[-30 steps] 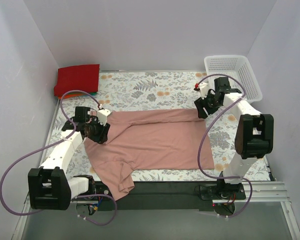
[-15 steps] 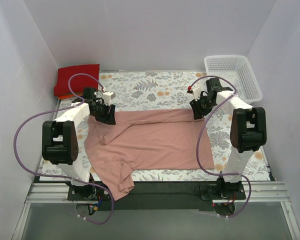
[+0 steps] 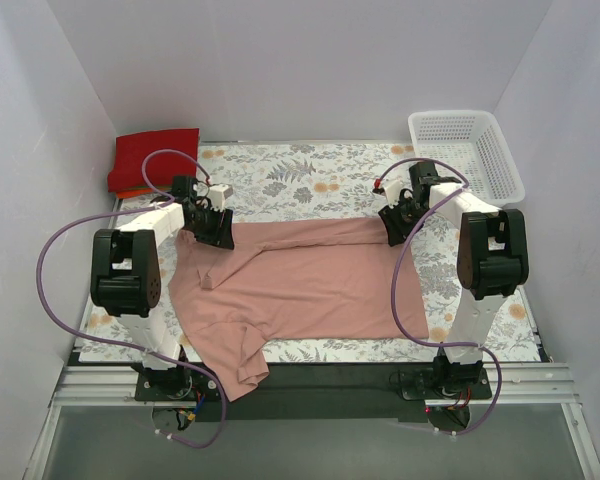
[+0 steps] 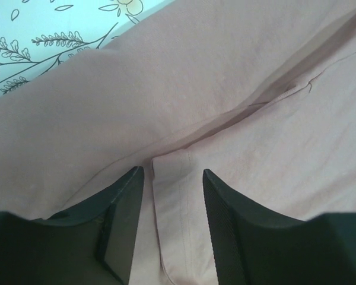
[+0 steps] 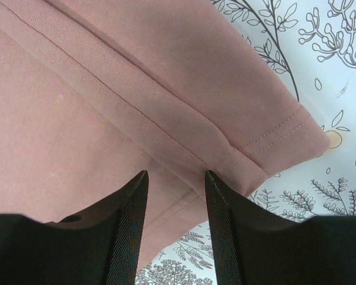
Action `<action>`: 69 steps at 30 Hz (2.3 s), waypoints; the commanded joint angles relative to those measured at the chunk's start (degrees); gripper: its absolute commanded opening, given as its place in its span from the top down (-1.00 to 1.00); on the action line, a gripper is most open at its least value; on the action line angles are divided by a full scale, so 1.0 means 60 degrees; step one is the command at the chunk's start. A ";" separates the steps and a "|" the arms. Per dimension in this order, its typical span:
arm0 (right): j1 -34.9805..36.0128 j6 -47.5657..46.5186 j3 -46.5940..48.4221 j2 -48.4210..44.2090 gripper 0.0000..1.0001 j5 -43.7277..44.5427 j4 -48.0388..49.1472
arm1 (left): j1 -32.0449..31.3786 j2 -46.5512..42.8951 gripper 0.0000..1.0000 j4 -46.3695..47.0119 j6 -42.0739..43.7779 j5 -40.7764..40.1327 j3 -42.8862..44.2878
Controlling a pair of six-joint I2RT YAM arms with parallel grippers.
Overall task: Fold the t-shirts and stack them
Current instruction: Fold the tshirt
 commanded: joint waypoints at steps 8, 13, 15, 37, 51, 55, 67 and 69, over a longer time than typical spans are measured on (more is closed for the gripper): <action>-0.0032 -0.0259 0.0965 -0.0440 -0.03 0.0184 -0.0312 | -0.0198 -0.0302 0.77 0.0045 -0.0062 0.0681 0.0206; -0.0032 -0.0244 0.1610 0.0043 -0.03 0.0243 -0.0356 | -0.0257 -0.0698 0.99 -0.0132 0.0085 0.0813 0.0031; -0.0018 -0.0244 0.1844 0.0175 -0.03 0.0214 -0.0371 | -0.0286 -0.0873 1.00 -0.0220 0.0144 0.0813 -0.0043; -0.0032 -0.0332 0.1830 0.0966 -0.13 0.0492 -0.0605 | -0.0945 -0.1577 1.00 -0.0542 0.0378 0.0550 -0.0351; -0.0047 -0.0625 0.1172 0.0044 0.57 0.0492 -0.0722 | -0.1165 -0.2236 1.00 -0.0850 0.0700 0.0272 -0.0760; -0.0062 -0.0757 0.0908 -0.0175 0.90 0.0595 -0.0781 | -0.1180 -0.2543 1.00 -0.1011 0.0905 0.0169 -0.0951; -0.0062 -0.1386 -0.0205 -0.0688 0.95 0.0624 -0.0971 | -0.1399 -0.2939 1.00 -0.1743 0.1740 0.0154 -0.1843; -0.0062 -0.1445 -0.0380 -0.0776 0.88 0.0697 -0.0986 | -0.1545 -0.2940 1.00 -0.1802 0.1842 0.0139 -0.1961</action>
